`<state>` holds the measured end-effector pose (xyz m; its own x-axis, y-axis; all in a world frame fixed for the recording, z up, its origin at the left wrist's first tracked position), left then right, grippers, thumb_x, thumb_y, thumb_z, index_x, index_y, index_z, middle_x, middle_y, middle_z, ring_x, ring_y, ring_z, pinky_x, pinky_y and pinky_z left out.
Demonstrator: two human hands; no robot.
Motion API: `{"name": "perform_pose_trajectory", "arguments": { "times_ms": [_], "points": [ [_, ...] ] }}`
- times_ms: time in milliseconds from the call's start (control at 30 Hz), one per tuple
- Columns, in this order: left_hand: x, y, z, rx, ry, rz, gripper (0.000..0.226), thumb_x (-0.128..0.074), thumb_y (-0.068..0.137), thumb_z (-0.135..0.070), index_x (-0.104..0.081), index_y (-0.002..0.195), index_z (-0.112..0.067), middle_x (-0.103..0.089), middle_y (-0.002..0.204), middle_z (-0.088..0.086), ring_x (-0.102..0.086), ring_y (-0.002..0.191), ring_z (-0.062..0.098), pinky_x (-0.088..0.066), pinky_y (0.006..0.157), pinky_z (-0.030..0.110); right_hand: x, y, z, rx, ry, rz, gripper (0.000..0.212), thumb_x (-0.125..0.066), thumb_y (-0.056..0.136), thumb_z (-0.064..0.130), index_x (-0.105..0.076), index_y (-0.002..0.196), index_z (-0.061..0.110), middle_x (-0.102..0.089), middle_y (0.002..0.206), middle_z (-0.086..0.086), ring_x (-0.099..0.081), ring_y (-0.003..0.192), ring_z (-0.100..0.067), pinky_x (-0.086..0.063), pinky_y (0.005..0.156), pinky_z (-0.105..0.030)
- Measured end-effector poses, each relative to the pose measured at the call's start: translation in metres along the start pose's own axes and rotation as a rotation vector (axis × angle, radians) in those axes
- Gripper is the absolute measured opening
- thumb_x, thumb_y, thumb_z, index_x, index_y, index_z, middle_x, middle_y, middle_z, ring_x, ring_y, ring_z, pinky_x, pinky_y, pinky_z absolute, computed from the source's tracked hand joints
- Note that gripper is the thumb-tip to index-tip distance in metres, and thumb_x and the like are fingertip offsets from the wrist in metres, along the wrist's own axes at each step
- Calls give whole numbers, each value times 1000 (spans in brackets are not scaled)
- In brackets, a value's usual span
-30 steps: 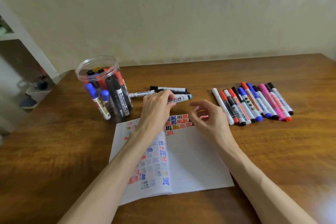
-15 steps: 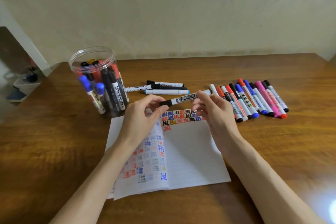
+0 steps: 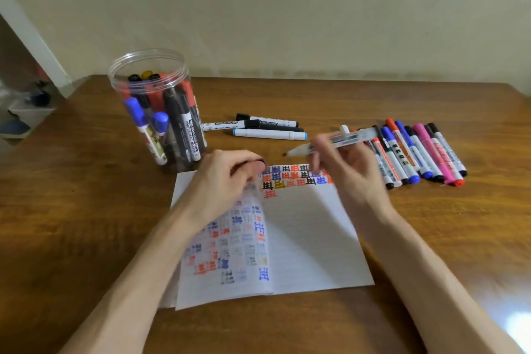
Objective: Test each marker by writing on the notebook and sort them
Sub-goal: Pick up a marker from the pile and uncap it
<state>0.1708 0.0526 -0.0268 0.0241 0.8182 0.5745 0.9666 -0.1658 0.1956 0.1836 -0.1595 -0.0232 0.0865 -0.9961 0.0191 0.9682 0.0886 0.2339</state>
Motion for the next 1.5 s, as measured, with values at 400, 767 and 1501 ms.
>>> {"name": "perform_pose_trajectory", "arguments": {
  "times_ms": [400, 767, 1501],
  "points": [
    [10, -4, 15, 62, 107, 29, 20, -62, 98, -35, -70, 117, -34, -70, 106, -22, -66, 101, -2, -54, 91, 26, -4, -4, -24, -185, -108, -51, 28, -69, 102, 24, -78, 92, 0, -77, 75, -13, -70, 63, -25, -57, 64, -37],
    [6, -4, 1, -103, 126, -17, 21, -69, 93, -38, -73, 112, -30, -68, 106, -21, -62, 103, -3, -49, 82, 10, -13, -2, -28, -128, -395, 2, 17, -71, 93, 16, -73, 77, 18, -75, 69, 10, -67, 62, -1, -48, 57, -15],
    [-2, -3, 12, -41, 168, 55, 29, -68, 91, -44, -72, 118, -34, -71, 109, -22, -62, 104, -8, -48, 80, 8, -16, -5, -31, -29, -463, 19, 7, -75, 93, 22, -79, 88, 18, -78, 81, 9, -74, 71, -7, -60, 61, -25]
  ]
}}
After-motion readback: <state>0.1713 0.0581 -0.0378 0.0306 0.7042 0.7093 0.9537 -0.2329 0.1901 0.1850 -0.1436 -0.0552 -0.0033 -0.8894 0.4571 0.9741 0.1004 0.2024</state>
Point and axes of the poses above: each hand's wrist, its own y-axis towards the middle knuckle, its own x-axis out of the back of the hand, z = x × y, the point moved 7 cm from there along y, towards the middle knuckle
